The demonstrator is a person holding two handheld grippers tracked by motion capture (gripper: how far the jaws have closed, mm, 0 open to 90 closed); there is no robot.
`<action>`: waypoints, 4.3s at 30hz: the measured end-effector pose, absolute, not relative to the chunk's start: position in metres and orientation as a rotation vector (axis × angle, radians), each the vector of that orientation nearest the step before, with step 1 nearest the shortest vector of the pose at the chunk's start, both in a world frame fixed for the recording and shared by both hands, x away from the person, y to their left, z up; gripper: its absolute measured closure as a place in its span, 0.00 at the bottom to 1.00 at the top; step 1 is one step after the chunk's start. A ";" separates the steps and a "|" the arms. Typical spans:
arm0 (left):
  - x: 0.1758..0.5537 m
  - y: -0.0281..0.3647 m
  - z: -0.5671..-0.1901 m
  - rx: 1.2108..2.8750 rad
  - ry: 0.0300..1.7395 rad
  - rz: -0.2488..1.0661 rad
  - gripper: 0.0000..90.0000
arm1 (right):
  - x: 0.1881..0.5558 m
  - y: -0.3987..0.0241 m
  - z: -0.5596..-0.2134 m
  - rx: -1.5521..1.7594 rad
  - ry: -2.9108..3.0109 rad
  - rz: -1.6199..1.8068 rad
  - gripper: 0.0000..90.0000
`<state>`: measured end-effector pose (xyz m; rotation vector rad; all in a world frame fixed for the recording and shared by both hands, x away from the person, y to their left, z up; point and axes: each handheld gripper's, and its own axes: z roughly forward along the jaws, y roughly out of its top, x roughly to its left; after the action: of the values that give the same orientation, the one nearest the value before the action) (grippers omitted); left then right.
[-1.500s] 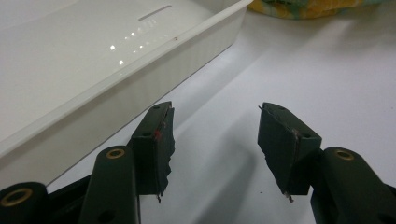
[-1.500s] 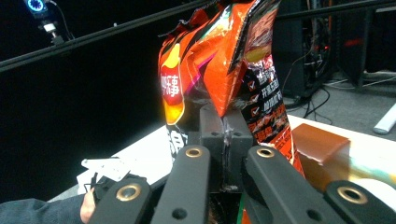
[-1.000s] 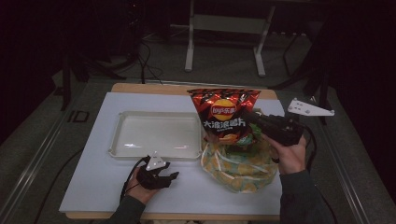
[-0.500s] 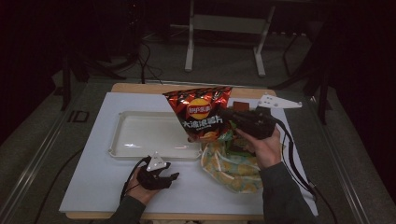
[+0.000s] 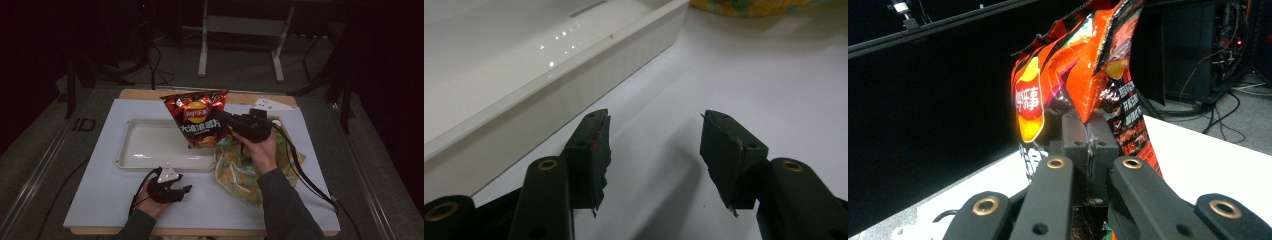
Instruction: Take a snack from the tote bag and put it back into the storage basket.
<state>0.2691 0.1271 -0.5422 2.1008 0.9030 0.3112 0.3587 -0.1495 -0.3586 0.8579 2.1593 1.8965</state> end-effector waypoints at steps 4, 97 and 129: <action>0.269 0.126 -0.542 2.102 0.899 0.312 0.50 | 0.367 -0.141 -0.364 0.897 2.131 1.939 1.00; 0.265 0.124 -0.542 2.127 0.853 0.333 0.48 | 0.460 -0.074 -0.443 1.237 2.093 1.505 0.96; 0.266 0.124 -0.542 2.135 0.858 0.328 0.48 | 0.446 -0.078 -0.428 1.197 2.016 1.472 0.56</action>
<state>0.2663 0.1237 -0.5418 2.1350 0.8576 0.3283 0.4456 -0.0781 -0.4277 1.1973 2.0159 1.4719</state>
